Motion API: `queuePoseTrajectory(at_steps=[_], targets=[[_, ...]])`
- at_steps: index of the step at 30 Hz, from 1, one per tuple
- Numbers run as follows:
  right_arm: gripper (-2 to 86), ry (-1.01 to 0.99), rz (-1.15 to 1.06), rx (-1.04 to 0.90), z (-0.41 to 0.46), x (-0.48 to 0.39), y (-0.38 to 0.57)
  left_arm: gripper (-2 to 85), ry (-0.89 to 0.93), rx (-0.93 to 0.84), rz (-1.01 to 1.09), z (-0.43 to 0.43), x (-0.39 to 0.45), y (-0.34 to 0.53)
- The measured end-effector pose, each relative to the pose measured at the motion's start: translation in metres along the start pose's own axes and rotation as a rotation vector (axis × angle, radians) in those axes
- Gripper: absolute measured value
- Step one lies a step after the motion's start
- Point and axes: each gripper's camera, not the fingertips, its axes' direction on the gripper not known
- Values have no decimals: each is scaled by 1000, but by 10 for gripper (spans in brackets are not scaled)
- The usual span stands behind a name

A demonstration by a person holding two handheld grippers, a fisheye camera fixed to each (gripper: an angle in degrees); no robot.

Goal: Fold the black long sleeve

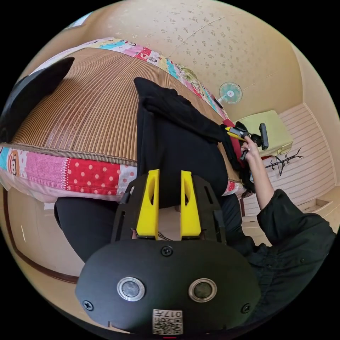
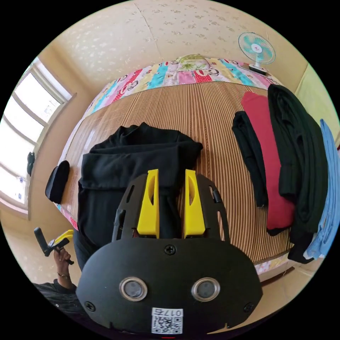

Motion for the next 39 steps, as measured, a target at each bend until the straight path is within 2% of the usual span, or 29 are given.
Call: queuePoseTrajectory(at_steps=[4,6,8,10,14,17,19,20,21,22,24,28,32,34,36,39], targets=[[85,10,-120,58,-8,-30,92,99,-180,33,72,13,24,-6],[82,35,-187,89,5,-46,134,98,-189,27,104,31,30,-13],[78,60,-215,10,31,-47,138,95,-210,4,102,56,33,-24],[69,100,-245,-5,43,-49,125,71,-270,-76,143,89,45,-46],[46,142,-280,-146,75,-56,43,59,-294,-126,193,119,64,-97],[44,120,-247,-141,97,-44,-19,53,-324,-89,172,133,65,-145],[45,113,-129,-130,83,-30,-48,47,-240,16,80,103,62,-169],[46,109,-107,-25,54,-25,-53,45,-202,58,77,90,63,-170],[52,132,-121,99,22,-22,-47,37,-149,151,100,61,65,-165],[54,149,-123,141,9,-20,-41,26,-154,228,124,34,66,-152],[78,145,-122,180,-24,-3,-4,38,-183,264,136,8,61,-125],[109,8,-45,59,-30,40,74,101,-134,79,125,9,27,-45],[134,-82,67,-37,-23,67,155,110,-197,79,102,9,9,26],[136,-98,98,-19,-22,72,176,112,-225,15,83,18,1,44],[126,-140,151,36,-25,80,192,115,-219,8,36,25,-10,52],[72,-269,177,-46,-15,90,202,95,-224,68,-22,20,-24,62]])
